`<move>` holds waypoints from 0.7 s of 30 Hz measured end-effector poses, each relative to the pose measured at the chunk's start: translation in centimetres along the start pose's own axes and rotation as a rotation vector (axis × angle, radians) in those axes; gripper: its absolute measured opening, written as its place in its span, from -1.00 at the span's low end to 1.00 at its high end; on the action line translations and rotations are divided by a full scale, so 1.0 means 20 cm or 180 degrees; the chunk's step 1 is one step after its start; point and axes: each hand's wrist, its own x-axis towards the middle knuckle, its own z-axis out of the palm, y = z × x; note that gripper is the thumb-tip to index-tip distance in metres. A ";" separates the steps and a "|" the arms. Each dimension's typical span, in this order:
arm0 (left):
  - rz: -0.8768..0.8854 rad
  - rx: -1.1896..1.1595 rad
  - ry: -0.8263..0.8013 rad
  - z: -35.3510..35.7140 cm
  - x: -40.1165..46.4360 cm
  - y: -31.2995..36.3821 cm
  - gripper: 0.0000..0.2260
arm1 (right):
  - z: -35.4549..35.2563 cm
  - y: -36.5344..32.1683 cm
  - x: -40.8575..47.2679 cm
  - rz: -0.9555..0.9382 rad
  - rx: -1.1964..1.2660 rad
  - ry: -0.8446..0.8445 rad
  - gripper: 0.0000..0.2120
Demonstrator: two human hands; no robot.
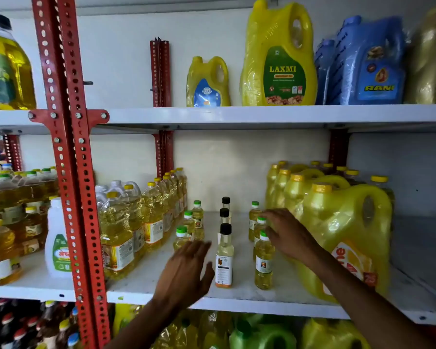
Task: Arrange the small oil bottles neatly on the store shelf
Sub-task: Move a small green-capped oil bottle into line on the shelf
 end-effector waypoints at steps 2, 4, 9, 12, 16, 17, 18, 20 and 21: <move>-0.0196 -0.0065 -0.0540 0.11 -0.06 -0.01 -0.58 | 0.03 0.03 -0.02 0.0192 0.0373 -0.0575 -0.61; -0.0352 -0.0079 -0.1107 0.23 -0.14 -0.04 -0.54 | 0.05 0.05 -0.03 0.0272 0.0611 -0.0781 -0.62; -0.0611 -0.0124 -0.1658 0.38 -0.21 -0.09 -0.43 | 0.08 0.06 0.00 0.0372 0.0883 -0.0613 -0.68; -0.0710 -0.0248 -0.1603 0.42 -0.22 -0.10 -0.41 | 0.08 0.06 0.00 0.0511 0.0916 -0.0512 -0.68; -0.0781 -0.0286 -0.1458 0.45 -0.22 -0.10 -0.39 | 0.10 0.05 -0.02 0.0665 0.0924 -0.0227 -0.67; -0.0790 -0.0279 -0.1443 0.45 -0.22 -0.10 -0.39 | 0.10 0.05 -0.02 0.0700 0.0951 -0.0182 -0.67; -0.0790 -0.0274 -0.1425 0.46 -0.21 -0.10 -0.38 | 0.10 0.04 -0.03 0.0733 0.0964 -0.0171 -0.66; -0.0771 -0.0280 -0.1409 0.46 -0.21 -0.10 -0.38 | 0.10 0.02 -0.03 0.0753 0.0977 -0.0211 -0.64; -0.0778 -0.0281 -0.1418 0.46 -0.22 -0.10 -0.38 | 0.10 0.02 -0.03 0.0736 0.1006 -0.0243 -0.65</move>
